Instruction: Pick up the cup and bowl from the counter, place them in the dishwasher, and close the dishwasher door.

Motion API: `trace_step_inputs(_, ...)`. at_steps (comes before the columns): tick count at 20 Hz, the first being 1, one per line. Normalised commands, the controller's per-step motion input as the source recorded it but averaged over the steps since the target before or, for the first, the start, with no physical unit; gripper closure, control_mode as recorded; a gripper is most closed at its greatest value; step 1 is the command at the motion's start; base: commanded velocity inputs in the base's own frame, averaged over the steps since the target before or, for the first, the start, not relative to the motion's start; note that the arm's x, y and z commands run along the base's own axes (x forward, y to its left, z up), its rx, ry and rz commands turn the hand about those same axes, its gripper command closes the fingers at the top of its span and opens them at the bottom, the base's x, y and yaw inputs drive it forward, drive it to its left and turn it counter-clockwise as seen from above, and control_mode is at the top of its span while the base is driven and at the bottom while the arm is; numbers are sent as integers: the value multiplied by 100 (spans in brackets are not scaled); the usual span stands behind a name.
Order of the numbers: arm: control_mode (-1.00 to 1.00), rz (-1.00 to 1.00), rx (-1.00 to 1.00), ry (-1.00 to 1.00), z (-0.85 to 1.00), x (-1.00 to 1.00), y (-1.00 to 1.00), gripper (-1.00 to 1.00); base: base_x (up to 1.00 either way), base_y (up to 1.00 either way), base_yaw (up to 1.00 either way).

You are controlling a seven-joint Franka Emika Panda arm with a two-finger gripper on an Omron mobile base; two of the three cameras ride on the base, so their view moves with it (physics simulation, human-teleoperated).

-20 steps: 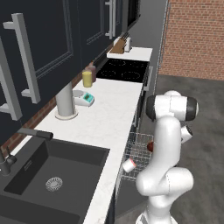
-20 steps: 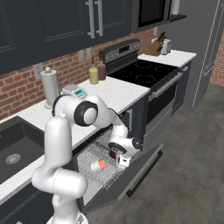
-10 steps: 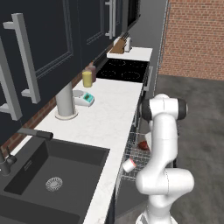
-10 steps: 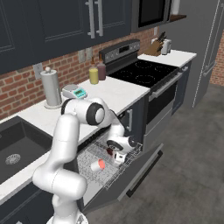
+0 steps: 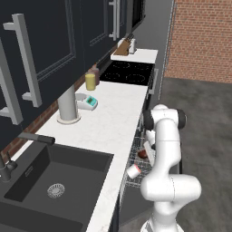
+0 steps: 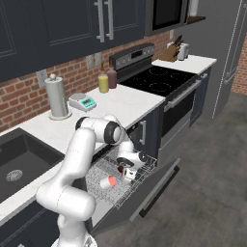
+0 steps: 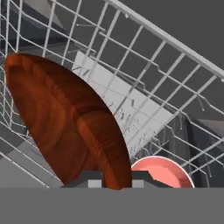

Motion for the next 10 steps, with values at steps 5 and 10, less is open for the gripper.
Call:
trace_step_inputs(5,-100,0,0,4,-61,14,0,100,0,0,0)
trace_step_inputs(10,-100,0,0,3,-60,8,0,100,0,0,0)
